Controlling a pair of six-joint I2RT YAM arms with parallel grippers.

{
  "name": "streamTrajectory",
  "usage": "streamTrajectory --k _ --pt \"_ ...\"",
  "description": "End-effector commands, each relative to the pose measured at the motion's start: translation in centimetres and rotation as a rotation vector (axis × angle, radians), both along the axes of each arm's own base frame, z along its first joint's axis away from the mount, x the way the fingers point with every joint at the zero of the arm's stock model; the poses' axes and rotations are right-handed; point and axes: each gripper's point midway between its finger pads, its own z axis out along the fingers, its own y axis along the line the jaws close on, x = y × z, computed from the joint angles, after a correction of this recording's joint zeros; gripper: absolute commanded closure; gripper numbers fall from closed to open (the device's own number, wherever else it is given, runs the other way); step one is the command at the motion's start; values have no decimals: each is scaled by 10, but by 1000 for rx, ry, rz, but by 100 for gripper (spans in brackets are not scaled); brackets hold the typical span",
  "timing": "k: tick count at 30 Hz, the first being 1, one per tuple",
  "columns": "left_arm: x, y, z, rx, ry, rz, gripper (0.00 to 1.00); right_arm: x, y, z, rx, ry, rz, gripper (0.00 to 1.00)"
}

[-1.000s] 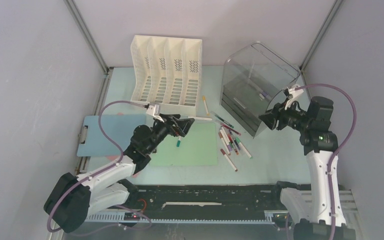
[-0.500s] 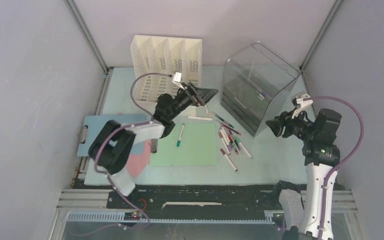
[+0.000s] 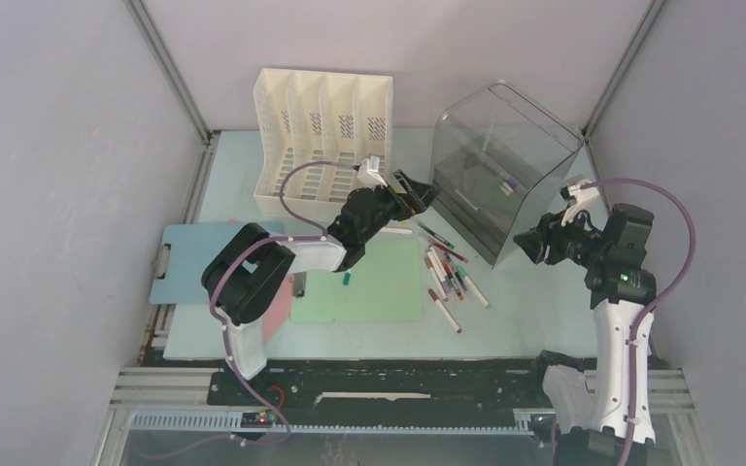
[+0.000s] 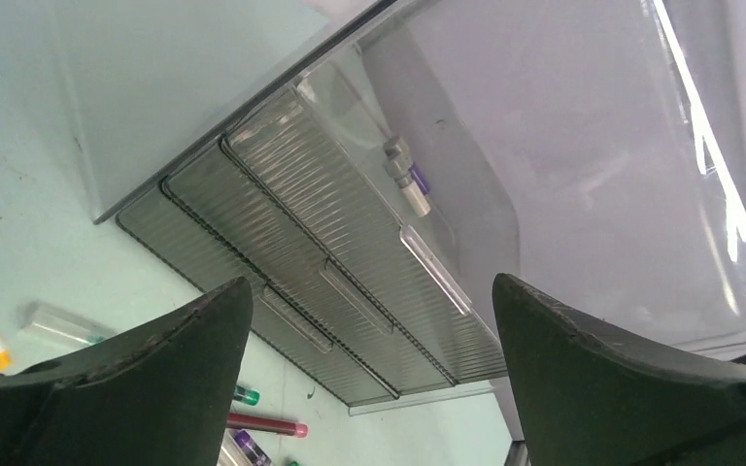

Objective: Organize the desk
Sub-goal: Open the drawer in the storage box.

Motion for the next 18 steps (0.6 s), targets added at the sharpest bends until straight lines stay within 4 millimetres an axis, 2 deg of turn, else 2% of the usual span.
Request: streamTrajectory --k 1,4,6,11,18 --pt "12 -2 -12 72 9 105 0 4 -2 5 -22 -19 0 48" --pt "7 -14 -18 59 12 72 0 4 -6 5 -22 -18 -13 48" --pt "4 -22 -21 41 17 38 5 4 -8 5 -21 -17 -21 48" --pt "0 -35 -31 5 42 -6 29 5 -9 4 -18 -12 -24 48" --pt "-4 -49 -32 -17 48 -51 34 5 -9 3 -16 -11 -22 48"
